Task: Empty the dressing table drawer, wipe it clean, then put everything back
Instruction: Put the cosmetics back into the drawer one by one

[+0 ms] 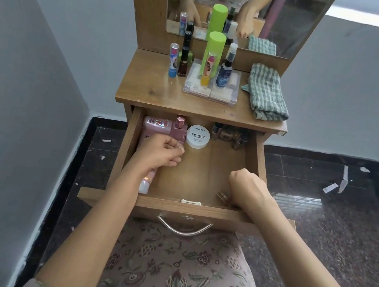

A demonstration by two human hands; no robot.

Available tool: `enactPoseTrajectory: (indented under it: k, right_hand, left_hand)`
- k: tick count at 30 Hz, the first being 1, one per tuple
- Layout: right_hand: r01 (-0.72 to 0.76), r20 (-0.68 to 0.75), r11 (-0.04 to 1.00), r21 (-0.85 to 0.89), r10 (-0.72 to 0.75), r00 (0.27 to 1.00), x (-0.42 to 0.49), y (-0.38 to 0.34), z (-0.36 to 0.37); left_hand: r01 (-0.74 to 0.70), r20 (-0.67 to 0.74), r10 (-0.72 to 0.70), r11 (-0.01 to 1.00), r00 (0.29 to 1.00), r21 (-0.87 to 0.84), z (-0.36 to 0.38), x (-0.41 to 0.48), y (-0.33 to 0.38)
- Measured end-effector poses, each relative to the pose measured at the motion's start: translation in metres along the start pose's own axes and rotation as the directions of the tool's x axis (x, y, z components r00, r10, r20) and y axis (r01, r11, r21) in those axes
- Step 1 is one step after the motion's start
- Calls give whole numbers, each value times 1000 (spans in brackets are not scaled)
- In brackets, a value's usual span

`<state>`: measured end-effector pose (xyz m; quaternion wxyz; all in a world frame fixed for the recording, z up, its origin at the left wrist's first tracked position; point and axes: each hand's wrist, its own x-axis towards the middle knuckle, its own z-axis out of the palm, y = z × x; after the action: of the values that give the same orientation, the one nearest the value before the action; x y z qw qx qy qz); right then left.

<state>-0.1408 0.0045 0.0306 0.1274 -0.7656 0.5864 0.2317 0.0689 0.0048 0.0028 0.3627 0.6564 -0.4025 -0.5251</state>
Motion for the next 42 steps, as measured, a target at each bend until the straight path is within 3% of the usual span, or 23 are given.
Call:
enactPoseTrajectory:
  k: [5,17,23,36,42]
  right_hand:
    - [68,-115,997,29,-64,991,3,-7,-4]
    - [-98,72,988,120,89,993,11,-11,-10]
    - [-126,17,986,112,125,992,13,-11,-2]
    - [-3,-89,1000,24,5,996,-1,-4,-11]
    - [-25,-162,998,50,33,986,-17,11,-12]
  left_hand:
    - [-7,1,7,1000,1000,13,0,0,1]
    - [-11,-17,11,1000,1000,14,1,-2,2]
    - [-13,-15,13,1000,1000,14,1,-2,2]
    - [-13,-21,13,1000,1000,13,0,-3,3]
    - [-21,-39,22,1000,999,10,1,-4,3]
